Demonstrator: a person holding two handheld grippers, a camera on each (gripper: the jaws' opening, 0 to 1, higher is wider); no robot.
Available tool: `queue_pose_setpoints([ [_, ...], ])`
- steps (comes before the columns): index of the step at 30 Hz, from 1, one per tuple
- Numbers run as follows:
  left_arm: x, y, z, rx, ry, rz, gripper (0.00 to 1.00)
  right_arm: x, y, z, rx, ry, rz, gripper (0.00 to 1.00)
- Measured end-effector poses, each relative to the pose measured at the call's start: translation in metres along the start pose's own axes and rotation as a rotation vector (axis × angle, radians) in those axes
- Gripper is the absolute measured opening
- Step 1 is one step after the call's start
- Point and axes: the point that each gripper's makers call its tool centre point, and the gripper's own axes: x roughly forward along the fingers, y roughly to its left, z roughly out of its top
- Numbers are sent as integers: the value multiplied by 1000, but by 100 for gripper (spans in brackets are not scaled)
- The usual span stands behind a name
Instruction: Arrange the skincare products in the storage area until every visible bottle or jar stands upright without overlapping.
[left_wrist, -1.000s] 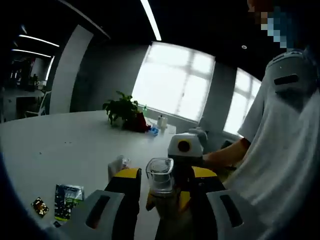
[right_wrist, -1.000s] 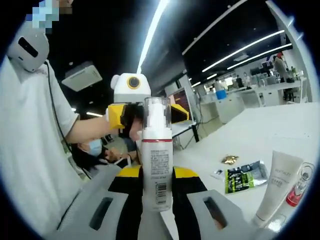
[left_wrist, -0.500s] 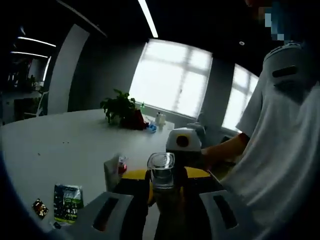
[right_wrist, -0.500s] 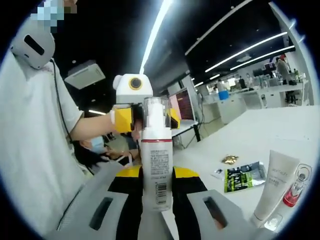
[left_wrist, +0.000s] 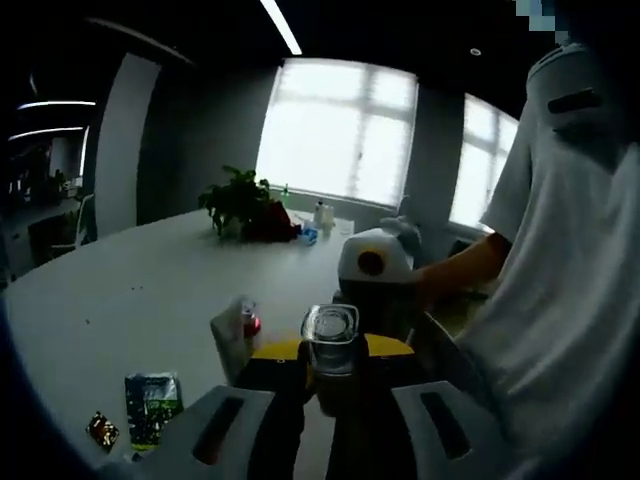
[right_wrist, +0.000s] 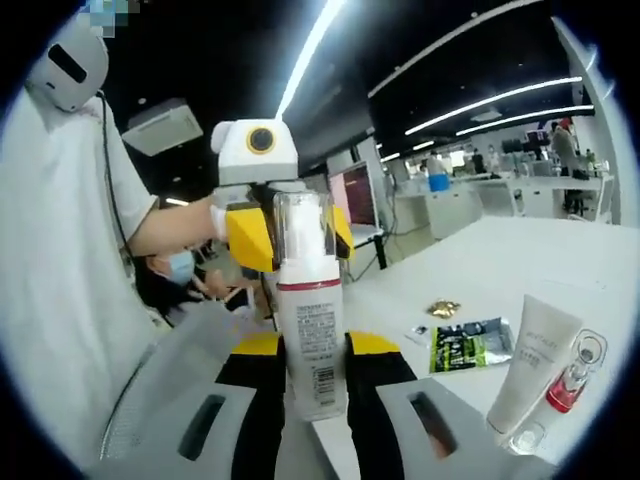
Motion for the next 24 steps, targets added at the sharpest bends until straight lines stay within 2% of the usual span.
queue_pose_setpoints([
  [3,4,-2,-2,20,18,5,20,-2,-2,-5,-17,31,-23,23],
  [9,16,-7,-18,124,126,6,20,-2,-7,-27,-107,149,-71,23],
  [14,27,-8,-41,184,204,5,20,0,-12,-51,-167,249,-92,22],
  [18,33,-5,-57,195,228,4,20,3,-15,-68,-184,301,-100,22],
  [24,37,3,-74,179,243,18,20,3,-23,-85,-163,327,-119,22],
])
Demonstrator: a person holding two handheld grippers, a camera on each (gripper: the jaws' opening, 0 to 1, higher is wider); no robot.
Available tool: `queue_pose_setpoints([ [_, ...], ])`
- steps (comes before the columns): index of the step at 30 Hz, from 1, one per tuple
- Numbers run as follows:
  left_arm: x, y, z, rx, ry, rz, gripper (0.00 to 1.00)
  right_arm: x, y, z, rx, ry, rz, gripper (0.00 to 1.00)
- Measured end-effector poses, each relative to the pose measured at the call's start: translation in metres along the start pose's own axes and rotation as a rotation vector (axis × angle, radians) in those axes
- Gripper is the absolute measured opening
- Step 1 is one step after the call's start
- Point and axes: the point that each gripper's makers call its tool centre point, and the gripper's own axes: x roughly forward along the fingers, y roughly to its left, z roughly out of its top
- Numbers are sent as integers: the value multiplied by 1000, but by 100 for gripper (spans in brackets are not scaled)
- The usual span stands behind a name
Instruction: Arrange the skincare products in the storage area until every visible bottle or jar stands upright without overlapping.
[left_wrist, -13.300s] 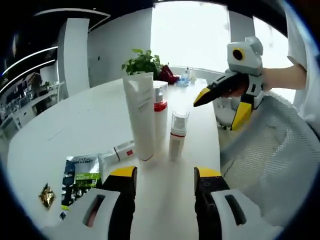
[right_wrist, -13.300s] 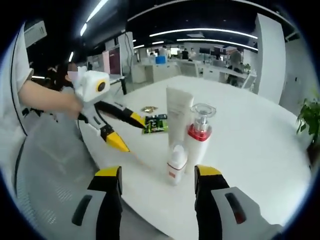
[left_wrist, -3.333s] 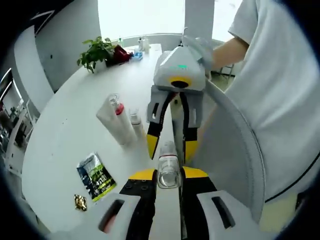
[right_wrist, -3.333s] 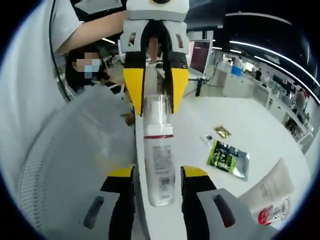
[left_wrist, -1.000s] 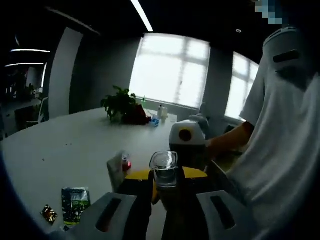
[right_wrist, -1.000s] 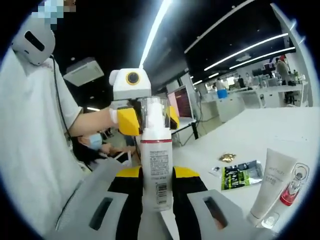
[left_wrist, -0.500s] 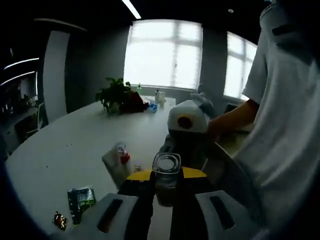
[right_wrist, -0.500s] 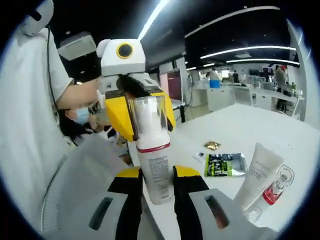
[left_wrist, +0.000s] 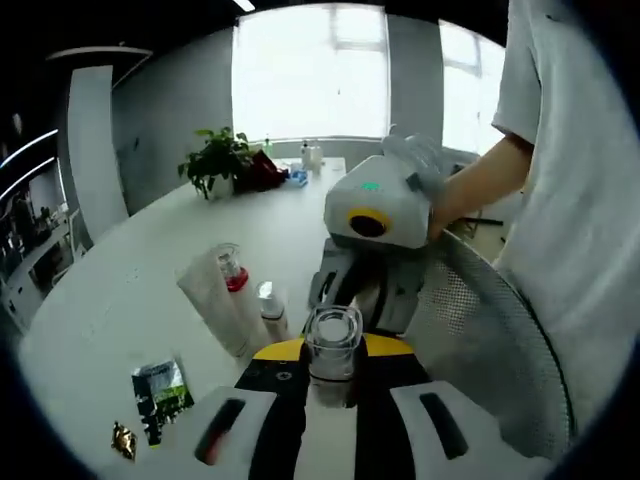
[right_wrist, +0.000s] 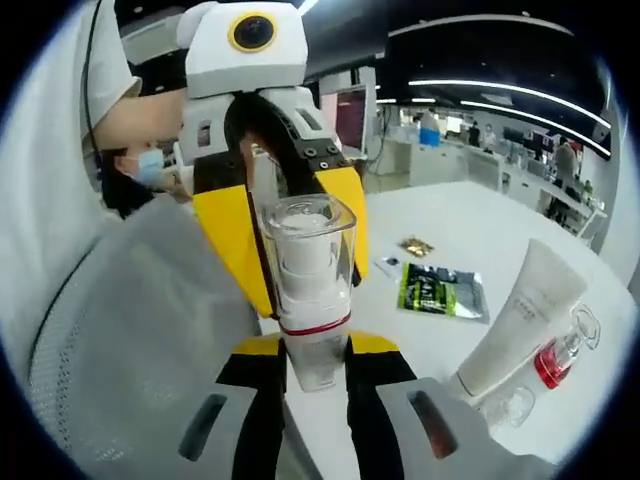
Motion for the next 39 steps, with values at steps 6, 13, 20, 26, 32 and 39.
queue_pose_setpoints([
  [6,10,8,-17,-14,27,1,19,12,-8,-21,11,59,-15,22],
  [13,22,17,-29,-12,46,4,19,20,-20,-35,12,113,-12,22],
  [20,30,25,-38,-23,50,2,19,28,-30,-46,12,153,-16,22],
  [26,39,32,-49,-30,58,-4,19,36,-36,-57,24,189,-17,22],
  [32,46,36,-56,-20,66,-8,19,40,-41,-66,21,215,-18,22],
  [39,52,38,-61,-3,83,-19,19,45,-45,-75,21,238,-30,22],
])
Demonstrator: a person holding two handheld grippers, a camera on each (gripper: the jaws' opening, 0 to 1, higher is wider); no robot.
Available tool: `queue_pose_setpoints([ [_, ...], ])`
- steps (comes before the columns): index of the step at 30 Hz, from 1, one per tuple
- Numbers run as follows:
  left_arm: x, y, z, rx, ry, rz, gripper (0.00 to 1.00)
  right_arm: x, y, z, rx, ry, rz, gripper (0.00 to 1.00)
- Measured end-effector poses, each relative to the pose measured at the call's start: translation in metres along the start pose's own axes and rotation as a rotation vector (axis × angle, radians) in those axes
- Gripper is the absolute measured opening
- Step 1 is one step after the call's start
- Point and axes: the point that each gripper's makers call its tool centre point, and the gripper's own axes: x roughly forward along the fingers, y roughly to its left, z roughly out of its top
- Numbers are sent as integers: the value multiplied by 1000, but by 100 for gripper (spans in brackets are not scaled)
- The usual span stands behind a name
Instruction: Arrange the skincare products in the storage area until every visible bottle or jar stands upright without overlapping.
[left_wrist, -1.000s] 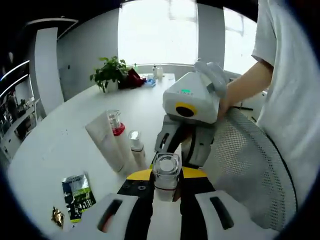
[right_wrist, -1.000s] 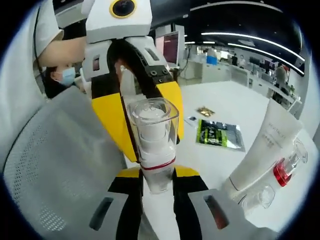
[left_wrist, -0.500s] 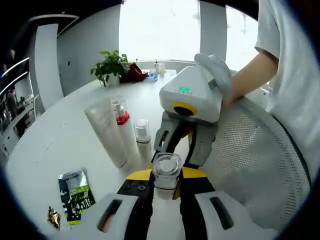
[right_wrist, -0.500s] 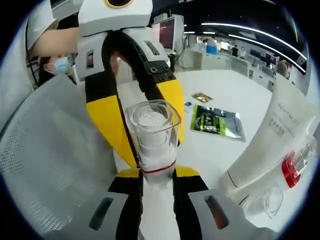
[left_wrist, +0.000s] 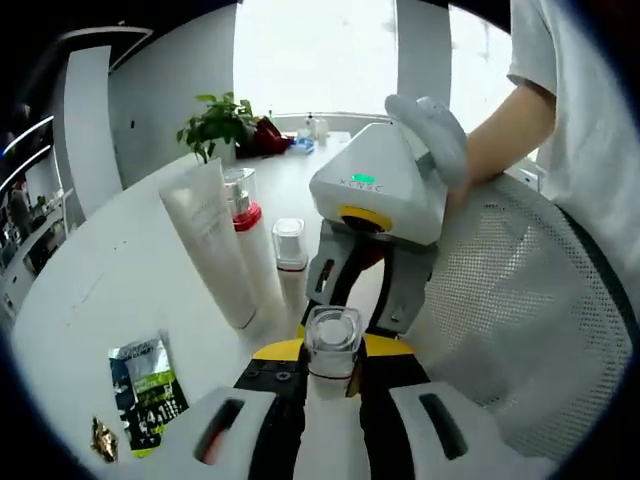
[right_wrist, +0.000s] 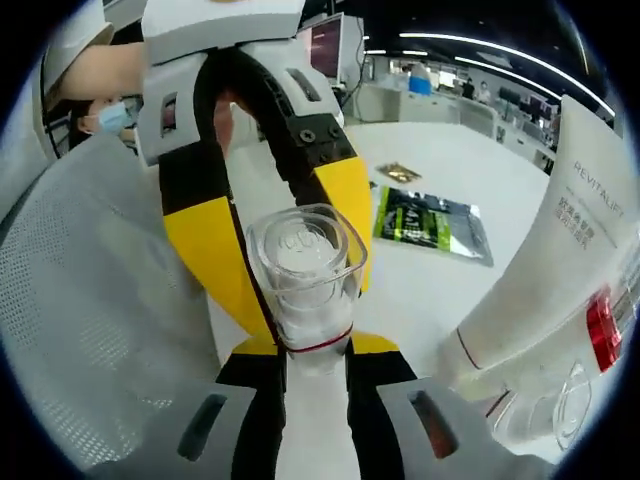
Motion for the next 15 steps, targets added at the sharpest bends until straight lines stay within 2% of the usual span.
queue_pose_setpoints([
  [15,1,3,-2,-5,-15,-4,20,1,-3,-1,25,1,-14,24],
])
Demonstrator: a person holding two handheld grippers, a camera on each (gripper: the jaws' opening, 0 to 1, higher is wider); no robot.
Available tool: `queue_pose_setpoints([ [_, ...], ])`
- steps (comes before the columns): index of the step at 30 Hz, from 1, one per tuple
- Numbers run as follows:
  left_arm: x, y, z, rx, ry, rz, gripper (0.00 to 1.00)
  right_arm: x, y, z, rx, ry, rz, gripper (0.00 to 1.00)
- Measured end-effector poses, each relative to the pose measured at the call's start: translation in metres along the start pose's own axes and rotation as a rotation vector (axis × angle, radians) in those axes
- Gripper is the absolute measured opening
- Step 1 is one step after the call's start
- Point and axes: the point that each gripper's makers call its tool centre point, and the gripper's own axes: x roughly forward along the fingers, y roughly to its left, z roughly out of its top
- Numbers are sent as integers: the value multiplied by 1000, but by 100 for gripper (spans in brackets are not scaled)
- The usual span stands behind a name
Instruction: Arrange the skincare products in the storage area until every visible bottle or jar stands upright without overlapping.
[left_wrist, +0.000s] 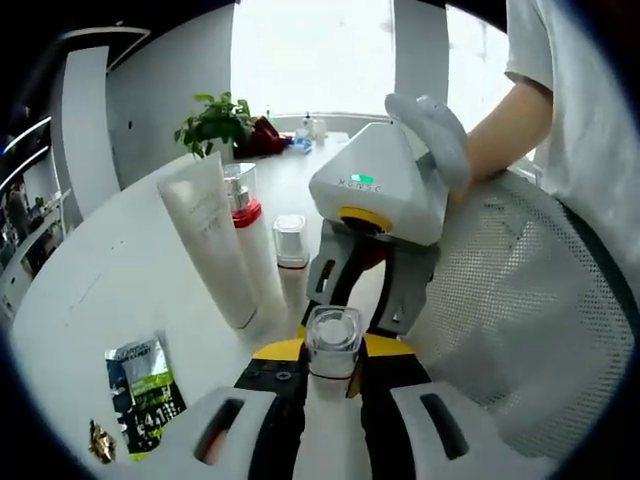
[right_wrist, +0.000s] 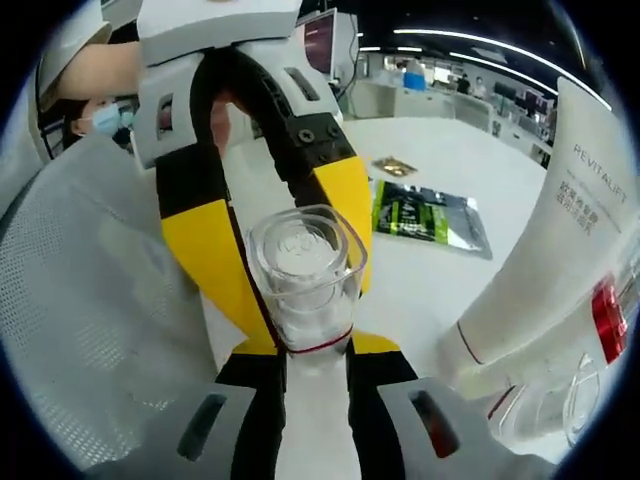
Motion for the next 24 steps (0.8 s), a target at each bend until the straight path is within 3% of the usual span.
queue_pose_setpoints([
  [3,1,0,-3,-9,10,1,22,0,2,3,16,-14,8,28],
  [6,3,-2,-12,13,53,5,22,0,4,-4,16,16,17,29],
  [12,2,1,-16,15,67,21,22,-11,3,-8,21,35,10,32],
  [18,2,3,-21,32,81,35,22,-38,0,-12,22,51,-30,33],
  [24,6,4,-24,46,88,43,22,-72,-7,-21,49,62,-113,33],
])
